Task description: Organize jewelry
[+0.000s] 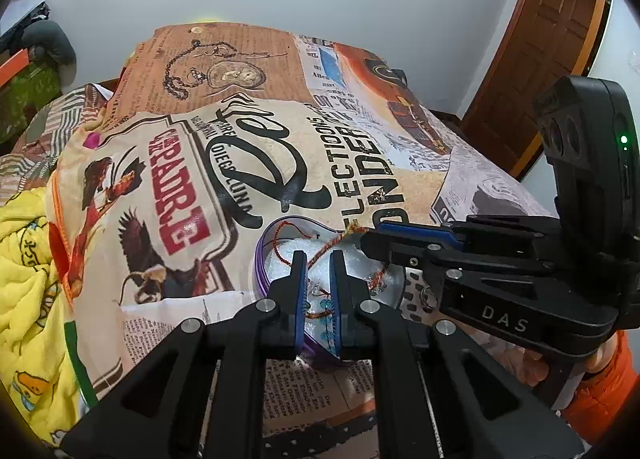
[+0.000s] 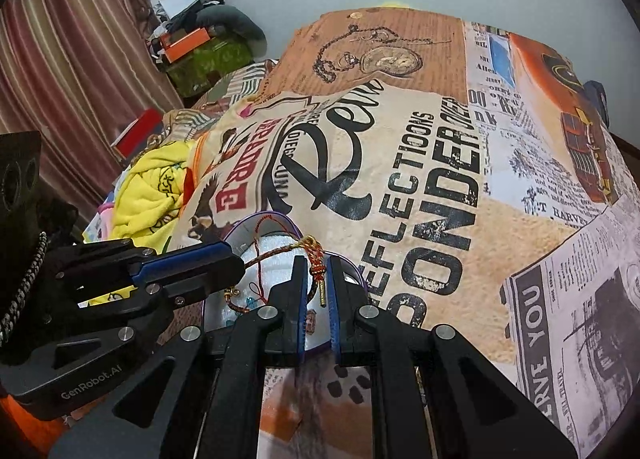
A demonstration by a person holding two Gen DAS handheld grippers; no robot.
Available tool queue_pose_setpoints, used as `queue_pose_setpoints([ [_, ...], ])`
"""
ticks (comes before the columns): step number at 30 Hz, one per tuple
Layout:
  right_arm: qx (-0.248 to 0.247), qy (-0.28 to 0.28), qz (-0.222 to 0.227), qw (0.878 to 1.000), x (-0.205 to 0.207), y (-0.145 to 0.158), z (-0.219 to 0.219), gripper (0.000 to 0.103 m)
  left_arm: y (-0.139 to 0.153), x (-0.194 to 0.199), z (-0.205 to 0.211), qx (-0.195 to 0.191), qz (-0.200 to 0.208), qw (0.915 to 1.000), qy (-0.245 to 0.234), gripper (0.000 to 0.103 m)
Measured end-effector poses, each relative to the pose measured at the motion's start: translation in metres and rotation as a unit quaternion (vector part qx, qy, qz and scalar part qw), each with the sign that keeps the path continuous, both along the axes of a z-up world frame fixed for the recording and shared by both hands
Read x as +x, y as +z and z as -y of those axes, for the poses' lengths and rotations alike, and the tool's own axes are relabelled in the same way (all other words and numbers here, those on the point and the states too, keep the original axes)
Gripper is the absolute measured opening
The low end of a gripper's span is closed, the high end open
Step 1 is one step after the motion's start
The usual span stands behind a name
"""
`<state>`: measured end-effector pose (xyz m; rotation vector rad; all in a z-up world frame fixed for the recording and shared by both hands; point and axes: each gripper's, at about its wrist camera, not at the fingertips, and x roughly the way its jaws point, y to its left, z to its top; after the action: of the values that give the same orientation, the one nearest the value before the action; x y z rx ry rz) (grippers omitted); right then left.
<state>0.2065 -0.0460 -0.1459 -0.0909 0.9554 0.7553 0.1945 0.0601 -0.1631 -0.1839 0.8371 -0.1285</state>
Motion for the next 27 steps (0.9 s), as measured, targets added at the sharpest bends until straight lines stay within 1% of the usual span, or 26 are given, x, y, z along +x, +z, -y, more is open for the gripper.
queue_pose_setpoints([
  [2, 0.0, -0.002, 0.001, 1.0, 0.0, 0.001, 0.002, 0.017, 0.002, 0.0, 0.001, 0.001, 0.0, 1.0, -0.001, 0.008],
  [11, -0.005, -0.014, 0.024, 1.0, -0.008, 0.017, 0.013, 0.017, 0.019, -0.013, 0.004, 0.024, 0.012, 0.9996, 0.006, 0.009],
  [14, -0.011, -0.017, 0.034, 0.999, -0.013, 0.023, 0.018, 0.018, 0.024, -0.019, 0.006, 0.033, 0.014, 0.9993, 0.01, 0.014],
  [16, -0.014, -0.019, 0.037, 0.999, -0.018, 0.026, 0.024, 0.018, 0.027, -0.023, 0.008, 0.037, 0.014, 0.9991, 0.012, 0.02],
  [18, -0.018, -0.024, 0.042, 0.999, -0.022, 0.029, 0.029, 0.021, 0.029, -0.028, 0.01, 0.038, 0.014, 0.9991, 0.013, 0.023],
  [22, -0.026, -0.038, 0.055, 0.997, -0.032, 0.032, 0.043, 0.039, 0.03, -0.037, 0.015, 0.042, 0.009, 0.9989, 0.015, 0.027],
  [23, -0.026, -0.042, 0.058, 0.997, -0.034, 0.033, 0.048, 0.041, 0.029, -0.039, 0.017, 0.042, 0.005, 0.999, 0.015, 0.029],
  [24, -0.026, -0.046, 0.059, 0.997, -0.035, 0.033, 0.052, 0.041, 0.029, -0.042, 0.019, 0.042, 0.002, 0.999, 0.015, 0.031],
  [27, -0.025, -0.056, 0.055, 0.997, -0.039, 0.033, 0.065, 0.041, 0.026, -0.047, 0.025, 0.043, -0.004, 0.999, 0.013, 0.032],
])
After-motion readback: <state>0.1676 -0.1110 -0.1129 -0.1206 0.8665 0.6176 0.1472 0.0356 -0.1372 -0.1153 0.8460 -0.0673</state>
